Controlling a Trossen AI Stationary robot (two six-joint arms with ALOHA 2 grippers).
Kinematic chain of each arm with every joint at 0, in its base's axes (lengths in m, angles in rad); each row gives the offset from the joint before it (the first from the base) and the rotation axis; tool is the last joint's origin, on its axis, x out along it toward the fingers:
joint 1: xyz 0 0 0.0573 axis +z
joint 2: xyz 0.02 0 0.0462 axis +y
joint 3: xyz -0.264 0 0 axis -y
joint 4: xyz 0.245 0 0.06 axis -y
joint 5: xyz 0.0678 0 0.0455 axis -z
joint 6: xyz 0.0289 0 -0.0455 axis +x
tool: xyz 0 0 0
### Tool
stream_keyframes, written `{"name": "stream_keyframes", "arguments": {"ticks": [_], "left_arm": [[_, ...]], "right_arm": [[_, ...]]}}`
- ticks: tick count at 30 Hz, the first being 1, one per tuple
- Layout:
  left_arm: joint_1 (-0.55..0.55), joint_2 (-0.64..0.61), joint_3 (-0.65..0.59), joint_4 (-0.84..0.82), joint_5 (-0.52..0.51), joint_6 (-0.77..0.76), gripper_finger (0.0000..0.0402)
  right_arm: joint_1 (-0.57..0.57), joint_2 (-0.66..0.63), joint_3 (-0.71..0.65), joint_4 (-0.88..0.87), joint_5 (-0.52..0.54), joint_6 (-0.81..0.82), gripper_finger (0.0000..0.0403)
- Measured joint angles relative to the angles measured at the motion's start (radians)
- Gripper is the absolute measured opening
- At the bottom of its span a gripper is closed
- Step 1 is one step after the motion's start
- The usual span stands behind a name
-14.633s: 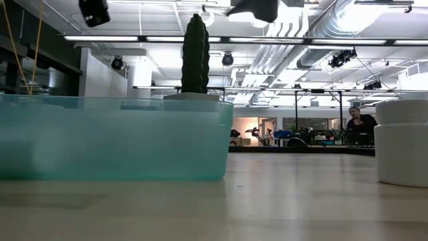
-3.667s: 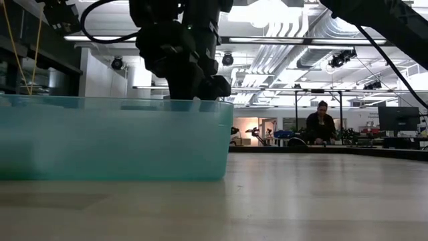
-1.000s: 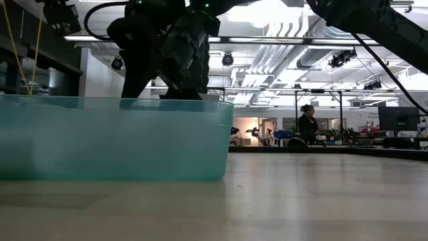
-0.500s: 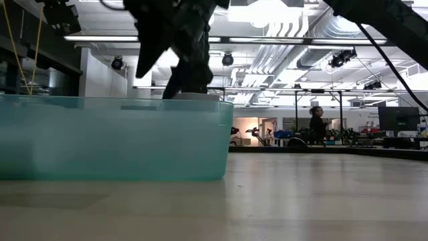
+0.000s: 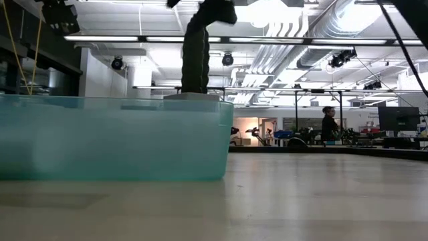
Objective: Pick and place pill bottles into a basket
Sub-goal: Put the white pill bottle into the green bin
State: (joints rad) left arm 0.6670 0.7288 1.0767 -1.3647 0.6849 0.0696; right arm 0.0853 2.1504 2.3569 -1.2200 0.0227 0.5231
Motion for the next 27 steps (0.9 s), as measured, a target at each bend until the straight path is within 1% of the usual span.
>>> {"name": "stream_keyframes", "arguments": {"ticks": [5,8,13,16,21,27], "left_arm": [[0.000,0.000,0.000,-0.034,0.065,-0.022,0.0225],[0.000,0.000,0.000,-0.072,0.076,-0.023,0.0225],[0.000,-0.010,0.000,-0.139,0.084,-0.024,0.0225],[0.000,-0.030,0.000,-0.169,0.108,-0.034,0.0225],[0.000,-0.091,0.000,-0.175,0.169,-0.082,0.0225],[0.000,-0.152,0.000,-0.157,0.171,-0.154,0.0225]], "right_arm": [[0.032,-0.042,0.000,-0.052,0.101,0.017,0.0293],[0.046,-0.049,0.000,-0.084,0.134,0.018,0.0293],[0.056,-0.049,-0.001,-0.122,0.167,0.019,0.0293],[0.055,-0.049,-0.001,-0.136,0.181,0.018,0.0293],[0.055,-0.049,-0.001,-0.144,0.193,0.016,0.0293],[0.052,-0.049,-0.001,-0.144,0.222,0.008,0.0293]]}}
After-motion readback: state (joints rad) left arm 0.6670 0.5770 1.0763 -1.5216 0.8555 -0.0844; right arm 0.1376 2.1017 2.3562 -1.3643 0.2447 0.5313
